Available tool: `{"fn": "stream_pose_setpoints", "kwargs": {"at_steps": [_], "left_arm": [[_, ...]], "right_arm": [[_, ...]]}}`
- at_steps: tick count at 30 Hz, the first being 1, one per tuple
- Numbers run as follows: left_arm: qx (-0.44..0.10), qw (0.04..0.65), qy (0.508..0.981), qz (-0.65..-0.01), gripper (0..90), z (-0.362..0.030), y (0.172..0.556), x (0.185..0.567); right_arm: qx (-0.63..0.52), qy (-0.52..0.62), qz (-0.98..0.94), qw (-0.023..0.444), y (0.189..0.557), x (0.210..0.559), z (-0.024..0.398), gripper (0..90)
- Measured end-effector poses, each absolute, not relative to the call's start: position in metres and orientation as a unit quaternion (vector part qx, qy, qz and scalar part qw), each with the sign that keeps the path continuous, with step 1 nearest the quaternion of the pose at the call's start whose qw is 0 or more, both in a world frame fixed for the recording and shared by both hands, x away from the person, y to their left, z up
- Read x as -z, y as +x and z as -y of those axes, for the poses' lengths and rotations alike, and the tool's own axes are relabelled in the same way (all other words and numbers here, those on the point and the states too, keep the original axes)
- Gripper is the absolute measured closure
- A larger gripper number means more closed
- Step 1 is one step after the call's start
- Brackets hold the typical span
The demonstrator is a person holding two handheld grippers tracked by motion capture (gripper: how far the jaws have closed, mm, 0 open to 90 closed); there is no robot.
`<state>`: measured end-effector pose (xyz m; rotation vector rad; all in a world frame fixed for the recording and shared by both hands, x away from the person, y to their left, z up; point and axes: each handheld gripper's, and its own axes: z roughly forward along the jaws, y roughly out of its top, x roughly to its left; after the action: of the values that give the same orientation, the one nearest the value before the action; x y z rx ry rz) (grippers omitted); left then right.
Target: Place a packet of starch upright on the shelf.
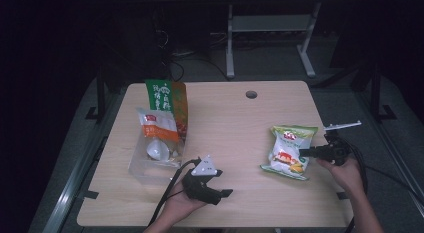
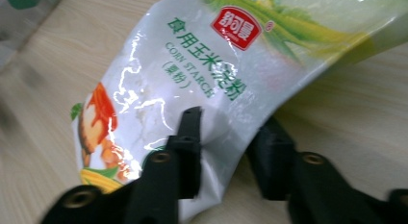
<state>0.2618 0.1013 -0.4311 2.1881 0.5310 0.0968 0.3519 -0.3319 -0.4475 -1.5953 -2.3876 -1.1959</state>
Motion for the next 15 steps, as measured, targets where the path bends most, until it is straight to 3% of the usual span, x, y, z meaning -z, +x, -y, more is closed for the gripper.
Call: {"fn": "stream_pose_setpoints", "kwargs": {"at_steps": [2, 6, 15], "left_arm": [[-0.035, 0.428, 0.877, -0.216, 28.9, -0.100, 0.262, 0.431], [-0.034, 0.427, 0.877, -0.218, 28.9, -0.100, 0.264, 0.432], [-0.028, 0.431, 0.873, -0.227, 28.6, -0.096, 0.272, 0.430]], "right_arm": [[0.384, -0.509, 0.770, 0.015, 0.350, 0.447, 0.329, 80.3], [0.370, -0.504, 0.780, -0.005, 0.348, 0.443, 0.323, 86.3], [0.388, -0.474, 0.790, -0.029, 0.334, 0.428, 0.318, 88.2]]}}
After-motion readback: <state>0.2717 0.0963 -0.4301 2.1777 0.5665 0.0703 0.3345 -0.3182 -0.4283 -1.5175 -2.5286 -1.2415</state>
